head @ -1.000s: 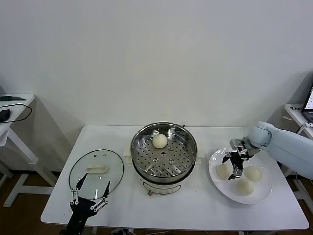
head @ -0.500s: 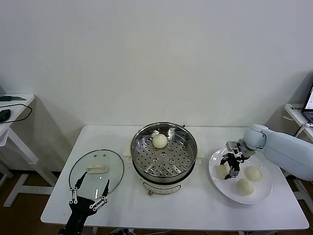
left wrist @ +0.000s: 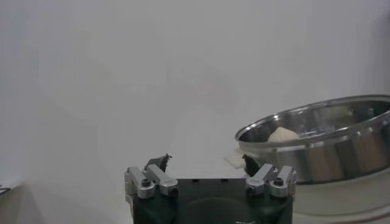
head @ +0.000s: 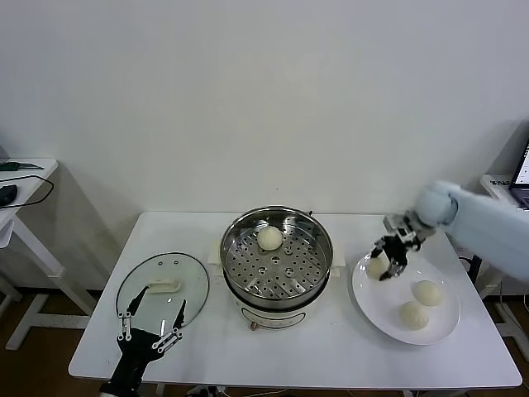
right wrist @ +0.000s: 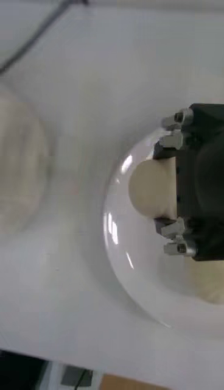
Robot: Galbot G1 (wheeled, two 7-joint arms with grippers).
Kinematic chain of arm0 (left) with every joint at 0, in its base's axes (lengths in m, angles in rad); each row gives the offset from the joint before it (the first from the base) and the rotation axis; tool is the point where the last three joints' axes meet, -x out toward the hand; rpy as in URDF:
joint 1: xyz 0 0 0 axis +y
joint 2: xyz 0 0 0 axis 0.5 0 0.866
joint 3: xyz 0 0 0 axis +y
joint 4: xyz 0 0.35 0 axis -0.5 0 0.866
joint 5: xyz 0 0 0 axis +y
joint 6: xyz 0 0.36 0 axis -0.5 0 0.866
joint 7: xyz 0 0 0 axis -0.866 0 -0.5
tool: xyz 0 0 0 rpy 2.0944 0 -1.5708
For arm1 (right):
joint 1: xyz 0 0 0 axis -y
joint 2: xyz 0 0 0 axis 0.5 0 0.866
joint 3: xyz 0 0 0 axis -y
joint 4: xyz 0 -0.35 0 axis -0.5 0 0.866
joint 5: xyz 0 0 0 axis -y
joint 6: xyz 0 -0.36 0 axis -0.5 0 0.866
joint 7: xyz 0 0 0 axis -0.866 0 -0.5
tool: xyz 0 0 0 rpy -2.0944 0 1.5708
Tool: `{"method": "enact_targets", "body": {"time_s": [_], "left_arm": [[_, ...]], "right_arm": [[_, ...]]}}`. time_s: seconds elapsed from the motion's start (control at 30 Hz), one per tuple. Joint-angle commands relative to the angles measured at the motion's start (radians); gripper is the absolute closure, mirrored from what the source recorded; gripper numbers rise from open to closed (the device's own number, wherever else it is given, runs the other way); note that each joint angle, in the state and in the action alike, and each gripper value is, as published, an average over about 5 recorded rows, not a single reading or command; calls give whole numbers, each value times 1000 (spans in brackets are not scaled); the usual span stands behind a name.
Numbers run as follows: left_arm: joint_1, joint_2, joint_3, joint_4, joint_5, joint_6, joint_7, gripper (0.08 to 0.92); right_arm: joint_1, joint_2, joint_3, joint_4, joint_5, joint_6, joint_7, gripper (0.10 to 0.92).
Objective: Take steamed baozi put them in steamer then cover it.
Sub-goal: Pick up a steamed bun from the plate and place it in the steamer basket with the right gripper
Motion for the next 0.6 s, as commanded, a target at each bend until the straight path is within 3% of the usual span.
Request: {"method": "enact_targets", "body": {"time_s": [0.03, 0.33, 0.6], "left_arm": [[-1, 1, 4, -4, -1, -1, 1, 177], [-7, -1, 13, -5, -1, -1, 0, 177], [-14, -1, 12, -2, -1, -3, -1, 177]], "right_arm": [[287, 79, -68, 66, 53, -2, -167, 389], [400, 325, -172, 134, 231, -83, -159, 389], [297, 539, -227, 60, 307, -143, 26, 392]]}}
